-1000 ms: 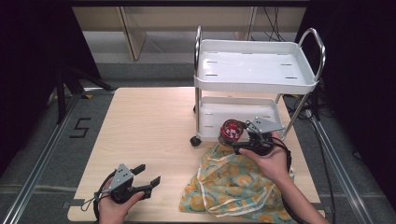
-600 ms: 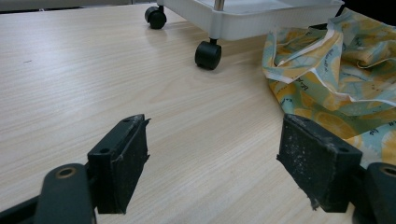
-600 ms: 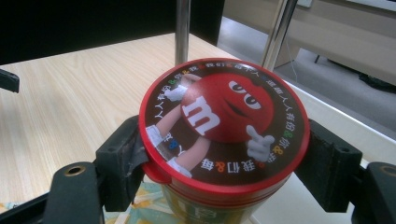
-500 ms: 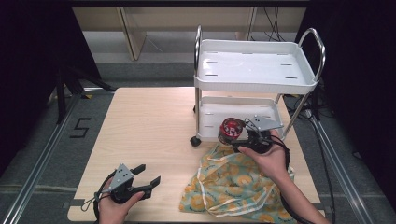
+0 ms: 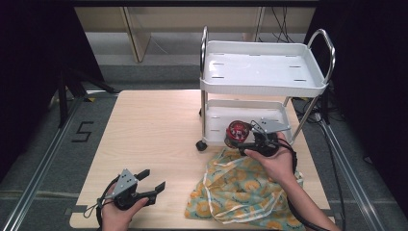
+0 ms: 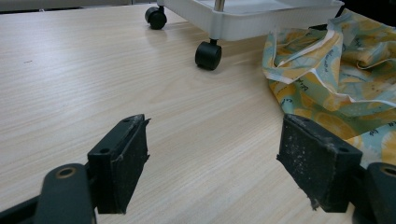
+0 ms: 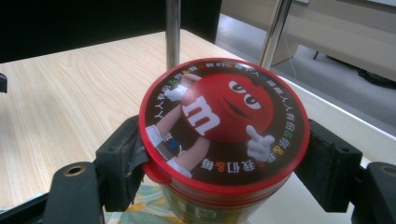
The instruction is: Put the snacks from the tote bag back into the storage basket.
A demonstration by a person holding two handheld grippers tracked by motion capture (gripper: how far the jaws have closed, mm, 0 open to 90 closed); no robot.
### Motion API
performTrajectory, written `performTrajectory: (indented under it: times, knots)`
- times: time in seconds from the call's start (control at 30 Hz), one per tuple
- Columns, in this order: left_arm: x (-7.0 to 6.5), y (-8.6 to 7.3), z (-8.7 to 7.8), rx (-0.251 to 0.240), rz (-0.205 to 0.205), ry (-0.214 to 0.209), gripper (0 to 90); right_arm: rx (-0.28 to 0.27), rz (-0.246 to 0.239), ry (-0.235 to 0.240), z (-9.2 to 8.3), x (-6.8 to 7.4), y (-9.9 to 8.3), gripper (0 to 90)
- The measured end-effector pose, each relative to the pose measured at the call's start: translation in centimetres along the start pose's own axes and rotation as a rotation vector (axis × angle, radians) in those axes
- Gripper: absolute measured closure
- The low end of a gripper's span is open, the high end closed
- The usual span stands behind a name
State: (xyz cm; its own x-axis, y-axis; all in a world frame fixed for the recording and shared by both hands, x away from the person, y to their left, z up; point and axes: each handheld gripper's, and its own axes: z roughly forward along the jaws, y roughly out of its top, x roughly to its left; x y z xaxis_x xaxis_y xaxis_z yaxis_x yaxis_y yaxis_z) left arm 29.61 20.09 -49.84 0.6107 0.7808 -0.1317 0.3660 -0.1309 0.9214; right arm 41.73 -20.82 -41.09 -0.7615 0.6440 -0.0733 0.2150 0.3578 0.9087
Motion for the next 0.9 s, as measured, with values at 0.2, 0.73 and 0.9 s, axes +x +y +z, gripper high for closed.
performTrajectory:
  times: [0.2,0.73,0.9]
  knots:
    - [0.0,0.0,0.0,0.0,0.0,-0.001,23.4,0.003,-0.003,0.0,0.2,0.0,-0.06,26.3]
    - [0.02,-0.01,0.0,-0.005,-0.004,-0.002,23.4,0.002,-0.002,-0.006,0.64,-0.21,0.27,26.3]
    - [0.02,-0.01,0.01,-0.005,-0.004,-0.001,23.4,-0.001,-0.013,-0.021,0.74,-0.32,0.35,26.3]
